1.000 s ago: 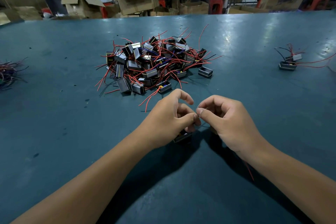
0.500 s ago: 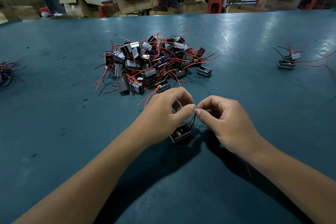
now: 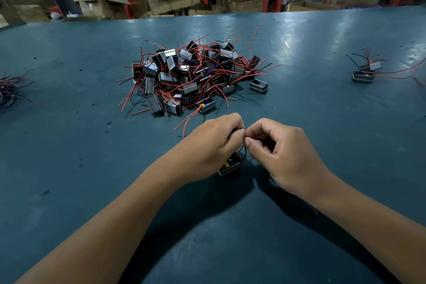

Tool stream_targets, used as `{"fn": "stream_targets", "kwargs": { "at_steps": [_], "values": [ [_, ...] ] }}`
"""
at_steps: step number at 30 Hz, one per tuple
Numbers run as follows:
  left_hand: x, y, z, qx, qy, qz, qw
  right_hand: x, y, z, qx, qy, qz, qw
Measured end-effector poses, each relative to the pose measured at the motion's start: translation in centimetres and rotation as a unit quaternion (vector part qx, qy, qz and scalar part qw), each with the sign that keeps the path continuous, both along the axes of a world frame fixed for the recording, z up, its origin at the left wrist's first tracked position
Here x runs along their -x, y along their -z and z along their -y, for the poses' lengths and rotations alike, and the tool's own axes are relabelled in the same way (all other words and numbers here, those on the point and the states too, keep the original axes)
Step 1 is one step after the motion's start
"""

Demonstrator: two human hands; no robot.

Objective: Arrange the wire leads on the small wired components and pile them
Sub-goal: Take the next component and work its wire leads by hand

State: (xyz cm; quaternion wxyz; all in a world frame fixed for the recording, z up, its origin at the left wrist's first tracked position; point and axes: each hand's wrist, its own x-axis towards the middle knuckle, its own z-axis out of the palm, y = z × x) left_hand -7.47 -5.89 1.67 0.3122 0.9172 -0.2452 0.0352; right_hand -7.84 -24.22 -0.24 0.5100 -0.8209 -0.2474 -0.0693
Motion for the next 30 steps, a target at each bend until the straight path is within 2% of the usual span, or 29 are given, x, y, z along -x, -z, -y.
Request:
{"fn": "stream_targets", "kwargs": {
  "at_steps": [7, 11, 13, 15, 18, 22, 30],
  "values": [
    [0.4, -0.5, 0.9, 0.083, -0.066, -0.072, 0.992, 0.2, -0.1, -0.1, 0.036, 0.022, 0.033, 0.999],
    [0.4, -0.5, 1.1, 0.161, -0.1, -0.127, 0.974, 0.1, -0.2, 0.0, 0.034, 0.029, 0.037, 0.998],
    [0.2, -0.8, 0.2, 0.152, -0.071, -0.081, 0.982, -0.2, -0.2, 0.3, 0.023, 0.027, 0.026, 0.999],
    [0.0, -1.2, -1.1, 0.103, -0.022, 0.0, 0.994, -0.2, -0.2, 0.4, 0.014, 0.024, 0.012, 1.0],
    [-0.3, -1.3, -2.1, 0.027, 0.037, 0.088, 0.995, -0.2, -0.2, 0.5, 0.012, 0.014, 0.002, 1.0],
    [-0.5, -1.1, -1.9, 0.025, 0.067, 0.16, 0.984, -0.3, -0.2, 0.5, 0.003, -0.005, -0.019, 1.0],
    [-0.6, -1.3, -2.0, -0.022, 0.09, 0.235, 0.968, -0.5, -0.1, 0.7, -0.001, -0.031, -0.035, 0.999]
  ]
}}
